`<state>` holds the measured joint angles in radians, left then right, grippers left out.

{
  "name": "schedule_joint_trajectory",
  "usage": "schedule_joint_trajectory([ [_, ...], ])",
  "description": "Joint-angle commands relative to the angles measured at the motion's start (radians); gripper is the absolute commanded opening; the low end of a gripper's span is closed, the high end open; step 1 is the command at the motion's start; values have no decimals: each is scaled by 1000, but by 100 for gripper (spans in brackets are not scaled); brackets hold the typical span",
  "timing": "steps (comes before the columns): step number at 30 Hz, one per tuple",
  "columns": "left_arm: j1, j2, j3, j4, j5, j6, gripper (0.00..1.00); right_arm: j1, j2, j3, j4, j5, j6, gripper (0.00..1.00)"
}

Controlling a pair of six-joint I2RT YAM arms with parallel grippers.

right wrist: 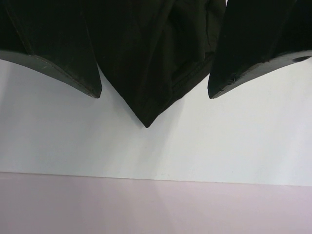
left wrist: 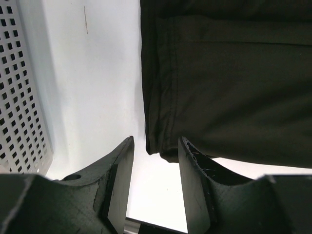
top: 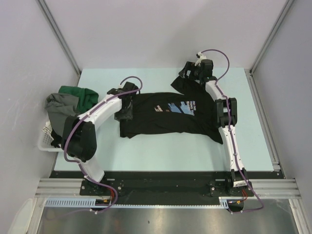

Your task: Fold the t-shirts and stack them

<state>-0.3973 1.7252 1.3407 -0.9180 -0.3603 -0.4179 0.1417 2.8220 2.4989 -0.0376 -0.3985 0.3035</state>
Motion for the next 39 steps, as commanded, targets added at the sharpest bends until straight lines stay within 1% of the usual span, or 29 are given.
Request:
schedule_joint_trajectory([
  [1, -6, 10, 58, 15, 7, 1, 46, -5, 22, 57, 76, 15, 42, 94],
  [4, -6, 19, 66, 16, 11, 7, 46, -2, 24, 57, 67, -2, 57, 91],
  [5, -6, 20, 72, 15, 9, 8, 46, -2, 25, 61, 58, -6, 63, 88],
  [7, -6, 25, 80, 13, 11, 13, 46, -2, 28, 63, 50, -11, 68, 86],
  [9, -6, 27, 81, 11, 11, 16, 46, -2, 30, 67, 42, -11, 72, 84],
  [11, -6, 27, 83, 11, 12, 19, 46, -2, 33, 75, 42, -14, 75, 80],
  [13, -6, 22, 83, 8, 11, 21, 46, -2, 31, 74, 1, -19, 85, 74],
  [15, -6, 17, 80, 8, 8, 22, 46, -2, 33, 74, -8, -25, 89, 71],
  [19, -6, 5, 69, 8, 6, 22, 46, -2, 31, 74, -37, -39, 100, 63],
  [21, -6, -4, 64, 10, 7, 22, 46, -2, 31, 74, -50, -48, 105, 61],
  [24, -6, -12, 57, 13, 7, 21, 46, -2, 30, 72, -71, -63, 109, 56],
  [25, -6, -13, 52, 14, 9, 21, 46, -2, 30, 68, -80, -66, 111, 52],
  [27, -6, -21, 49, 15, 9, 19, 46, -2, 25, 61, -88, -76, 111, 49],
  [29, -6, -24, 40, 16, 9, 18, 46, -4, 21, 49, -85, -77, 112, 40],
  [30, -6, -29, 38, 18, 11, 18, 46, -2, 19, 48, -85, -77, 114, 39],
  [32, -6, -32, 32, 19, 8, 16, 46, -2, 20, 45, -84, -79, 117, 29],
  [33, -6, -35, 29, 21, 9, 16, 46, -4, 21, 44, -82, -76, 121, 18],
  [35, -6, -38, 23, 19, 9, 16, 45, -4, 21, 43, -76, -73, 128, 0],
  [39, -6, -45, 15, 19, 4, 13, 46, -4, 17, 44, -56, -71, 137, 0],
])
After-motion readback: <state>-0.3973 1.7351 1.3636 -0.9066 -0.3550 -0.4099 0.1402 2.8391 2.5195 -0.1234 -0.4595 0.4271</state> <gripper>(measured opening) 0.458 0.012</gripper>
